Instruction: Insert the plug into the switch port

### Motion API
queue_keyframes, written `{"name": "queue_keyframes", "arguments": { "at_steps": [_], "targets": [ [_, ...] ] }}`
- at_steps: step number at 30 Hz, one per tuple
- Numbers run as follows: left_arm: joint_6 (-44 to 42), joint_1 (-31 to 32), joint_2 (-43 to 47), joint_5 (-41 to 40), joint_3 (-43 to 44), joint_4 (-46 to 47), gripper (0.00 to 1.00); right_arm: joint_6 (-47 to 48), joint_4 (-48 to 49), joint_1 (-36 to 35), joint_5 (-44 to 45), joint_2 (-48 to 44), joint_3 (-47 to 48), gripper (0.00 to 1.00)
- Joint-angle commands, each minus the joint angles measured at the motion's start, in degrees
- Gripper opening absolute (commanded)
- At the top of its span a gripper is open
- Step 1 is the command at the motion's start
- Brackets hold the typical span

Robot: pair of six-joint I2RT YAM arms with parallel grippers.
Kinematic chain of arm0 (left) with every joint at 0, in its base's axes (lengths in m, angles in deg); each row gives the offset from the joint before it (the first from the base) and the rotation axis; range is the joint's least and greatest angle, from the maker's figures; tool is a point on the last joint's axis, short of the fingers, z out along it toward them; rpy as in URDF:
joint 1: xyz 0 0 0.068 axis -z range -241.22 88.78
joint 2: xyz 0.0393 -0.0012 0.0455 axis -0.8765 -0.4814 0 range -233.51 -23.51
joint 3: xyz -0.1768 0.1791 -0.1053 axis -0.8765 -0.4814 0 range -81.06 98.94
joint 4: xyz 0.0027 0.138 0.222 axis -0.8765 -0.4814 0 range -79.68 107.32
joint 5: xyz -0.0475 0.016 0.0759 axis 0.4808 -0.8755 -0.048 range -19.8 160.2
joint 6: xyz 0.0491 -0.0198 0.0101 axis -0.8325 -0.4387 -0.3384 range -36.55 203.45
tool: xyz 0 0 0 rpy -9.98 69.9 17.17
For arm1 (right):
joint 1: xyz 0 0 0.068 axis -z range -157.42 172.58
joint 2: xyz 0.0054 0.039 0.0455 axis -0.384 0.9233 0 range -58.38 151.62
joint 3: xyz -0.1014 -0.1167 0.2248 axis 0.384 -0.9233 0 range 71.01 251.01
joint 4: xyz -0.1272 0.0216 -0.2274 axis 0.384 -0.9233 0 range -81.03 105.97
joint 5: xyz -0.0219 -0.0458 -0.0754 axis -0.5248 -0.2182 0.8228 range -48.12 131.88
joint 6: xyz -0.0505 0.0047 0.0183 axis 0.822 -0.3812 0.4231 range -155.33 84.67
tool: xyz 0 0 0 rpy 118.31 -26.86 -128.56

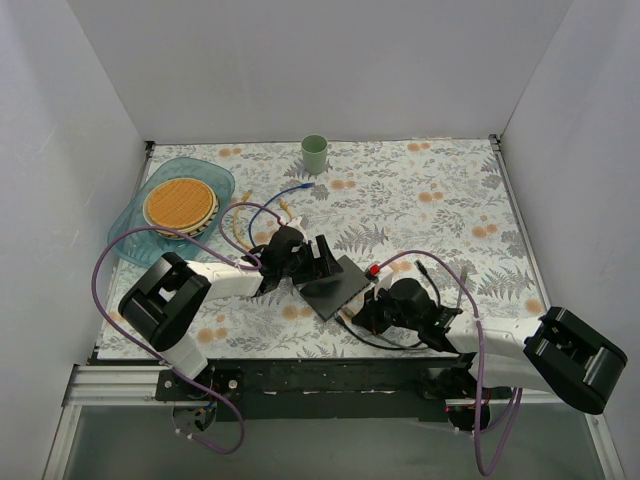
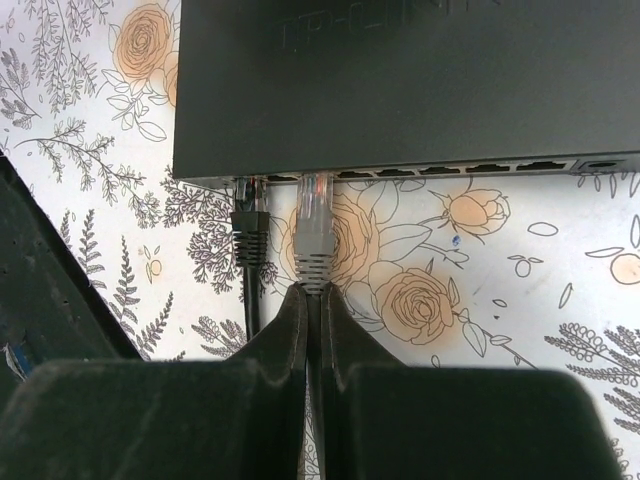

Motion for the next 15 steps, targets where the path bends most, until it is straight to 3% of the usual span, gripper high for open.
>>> {"name": "queue_keyframes", "arguments": {
  "at_steps": [1, 15],
  "targets": [
    [-1.2, 0.2, -1.5, 0.5, -2.6, -7.0, 0.79, -1.0, 5.9, -0.4, 1.6, 1.4, 1.7, 0.01],
    [-1.3, 0.2, 1.5, 0.0, -4.7, -8.4, 0.76, -4.0, 4.7, -0.4, 7.4, -0.2, 1.9, 0.01]
  ]
}}
